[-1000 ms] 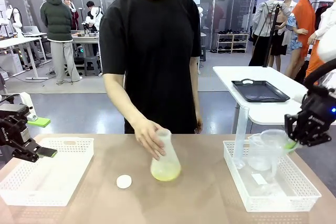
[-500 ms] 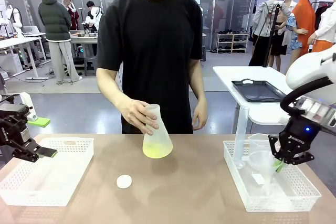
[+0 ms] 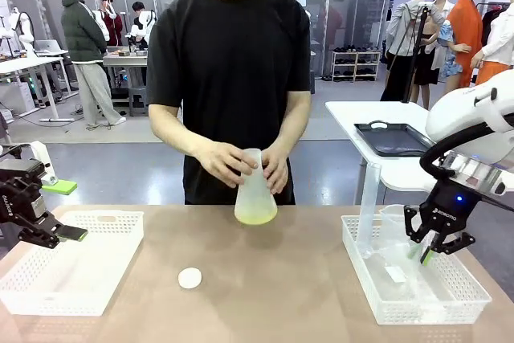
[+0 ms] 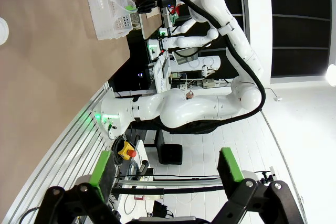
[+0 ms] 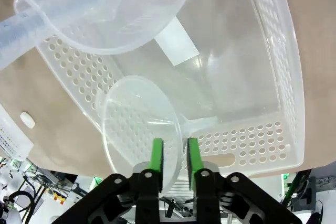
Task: Prepare the solutions needed for the experiment.
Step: Once the solution is in the Big flask , pick up the Plastic Funnel and place it back into the right Organizing basket, then when the human places the Big flask in the center of the table, pick up the Big flask and place it in the left Organizing basket.
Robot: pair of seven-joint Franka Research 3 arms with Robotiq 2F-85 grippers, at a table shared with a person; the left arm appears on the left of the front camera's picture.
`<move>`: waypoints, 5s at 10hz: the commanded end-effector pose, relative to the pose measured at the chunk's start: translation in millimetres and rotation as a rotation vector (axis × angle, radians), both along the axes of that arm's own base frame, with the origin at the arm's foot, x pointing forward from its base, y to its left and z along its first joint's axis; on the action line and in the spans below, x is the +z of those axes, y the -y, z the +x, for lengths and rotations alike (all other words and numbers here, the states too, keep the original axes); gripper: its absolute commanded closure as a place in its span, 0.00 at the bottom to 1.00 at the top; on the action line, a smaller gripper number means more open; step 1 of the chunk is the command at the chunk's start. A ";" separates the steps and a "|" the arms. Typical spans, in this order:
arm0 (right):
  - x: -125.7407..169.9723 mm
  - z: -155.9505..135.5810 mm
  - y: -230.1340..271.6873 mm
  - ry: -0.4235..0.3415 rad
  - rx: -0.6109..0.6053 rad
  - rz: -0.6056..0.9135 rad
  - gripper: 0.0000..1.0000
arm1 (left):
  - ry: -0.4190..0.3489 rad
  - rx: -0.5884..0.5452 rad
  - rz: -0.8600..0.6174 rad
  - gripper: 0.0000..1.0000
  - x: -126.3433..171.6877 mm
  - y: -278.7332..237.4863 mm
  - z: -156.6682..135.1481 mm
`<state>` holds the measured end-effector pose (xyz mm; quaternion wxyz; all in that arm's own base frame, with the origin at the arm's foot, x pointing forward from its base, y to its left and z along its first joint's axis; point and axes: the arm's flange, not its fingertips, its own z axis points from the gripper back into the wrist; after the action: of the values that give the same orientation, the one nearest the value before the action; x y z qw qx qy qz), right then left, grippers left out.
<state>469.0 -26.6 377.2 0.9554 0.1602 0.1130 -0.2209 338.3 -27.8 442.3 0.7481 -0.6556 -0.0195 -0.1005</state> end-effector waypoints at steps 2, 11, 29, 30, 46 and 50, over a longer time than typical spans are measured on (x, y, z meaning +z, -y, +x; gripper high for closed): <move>2.4 -0.6 -1.0 0.010 -0.039 -0.039 0.37 | 0.005 -0.011 -0.005 0.00 1.1 -1.9 -1.7; 5.1 0.8 1.4 0.021 -0.009 -0.006 0.16 | 0.005 -0.011 -0.005 0.00 1.1 -1.9 -1.7; 152.2 -138.2 -35.3 0.483 0.142 0.958 0.15 | 0.005 -0.011 -0.005 0.00 1.1 -1.9 -1.7; 153.5 -139.2 -36.6 0.488 0.126 0.978 0.15 | 0.005 -0.011 -0.005 0.00 1.1 -1.9 -1.7; 156.1 -141.2 -37.1 0.466 0.132 0.962 0.15 | 0.005 -0.011 -0.005 0.00 1.1 -1.9 -1.7; 156.1 -141.2 -37.1 0.466 0.132 0.962 0.15 | 0.005 -0.011 -0.005 0.00 1.1 -1.9 -1.7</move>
<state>327.4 10.7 532.0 0.7892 0.6122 -0.0002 -0.0482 338.3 -27.8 442.2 0.7481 -0.6557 -0.0193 -0.1005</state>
